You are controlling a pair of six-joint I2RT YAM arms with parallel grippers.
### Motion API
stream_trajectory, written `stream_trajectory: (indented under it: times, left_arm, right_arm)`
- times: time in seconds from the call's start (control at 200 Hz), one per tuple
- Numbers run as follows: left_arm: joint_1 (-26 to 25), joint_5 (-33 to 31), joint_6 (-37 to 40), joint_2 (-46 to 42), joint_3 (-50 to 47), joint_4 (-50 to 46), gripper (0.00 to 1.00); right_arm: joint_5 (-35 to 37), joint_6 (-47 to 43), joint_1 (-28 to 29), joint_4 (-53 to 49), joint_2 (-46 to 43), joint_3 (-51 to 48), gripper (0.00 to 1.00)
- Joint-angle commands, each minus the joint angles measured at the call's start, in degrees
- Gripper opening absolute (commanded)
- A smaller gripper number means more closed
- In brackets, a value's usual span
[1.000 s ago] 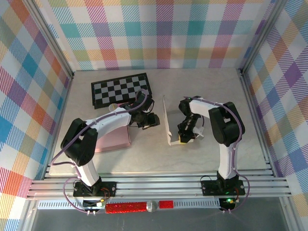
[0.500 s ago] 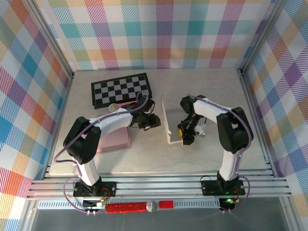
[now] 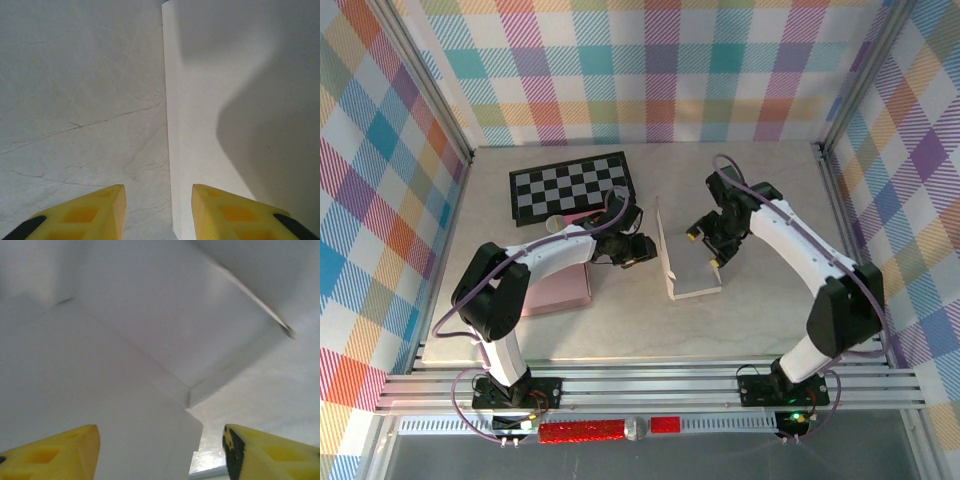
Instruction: Fold the paper box
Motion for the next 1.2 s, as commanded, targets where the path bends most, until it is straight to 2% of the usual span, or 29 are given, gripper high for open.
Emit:
stream_trajectory:
  times: [0.0,0.09,0.275,0.585,0.8,1.195]
  left_arm:
    - [-0.4,0.8,-0.7,-2.3,1.3,1.0,0.38]
    - [-0.4,1.0,-1.0,-2.6,1.5,1.2,0.38]
    - [-0.5,1.6,-1.0,-2.1,2.7,1.2,0.38]
    - [-1.3,1.8,-0.9,-1.2,4.1,1.0,0.38]
    - [-1.3,1.1,-0.5,-1.7,4.3,0.2,0.38]
    - [-1.3,-0.7,1.5,-3.9,4.9,-2.7,0.38]
  right_arm:
    - [-1.9,-21.0,3.2,6.6,-6.4,0.2,0.7]
    - [-5.7,-24.0,4.2,5.3,-6.5,0.9,0.69]
    - [-8.1,-26.7,7.6,4.8,-3.3,2.0,0.68]
    - [-7.7,-29.8,8.1,3.5,4.9,9.4,0.58]
    - [-5.8,-29.9,8.2,1.3,9.6,13.3,0.44]
    - [-1.6,-25.8,8.1,-0.1,12.4,16.0,0.1]
